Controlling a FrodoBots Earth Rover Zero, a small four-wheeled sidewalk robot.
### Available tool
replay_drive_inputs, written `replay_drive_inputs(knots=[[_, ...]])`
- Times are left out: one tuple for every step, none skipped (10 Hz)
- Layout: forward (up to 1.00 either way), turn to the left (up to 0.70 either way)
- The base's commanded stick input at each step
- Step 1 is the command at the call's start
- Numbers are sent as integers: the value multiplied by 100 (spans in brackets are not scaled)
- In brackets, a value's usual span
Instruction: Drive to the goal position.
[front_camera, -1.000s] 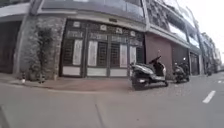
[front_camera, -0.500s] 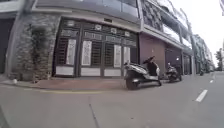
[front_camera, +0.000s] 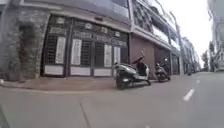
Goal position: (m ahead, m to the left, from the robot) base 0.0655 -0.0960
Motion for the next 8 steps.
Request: replay_drive_inputs(knots=[[0,-100],[0,-100],[0,-100],[0,-100],[0,-100],[0,-100],[26,-83],[73,-52]])
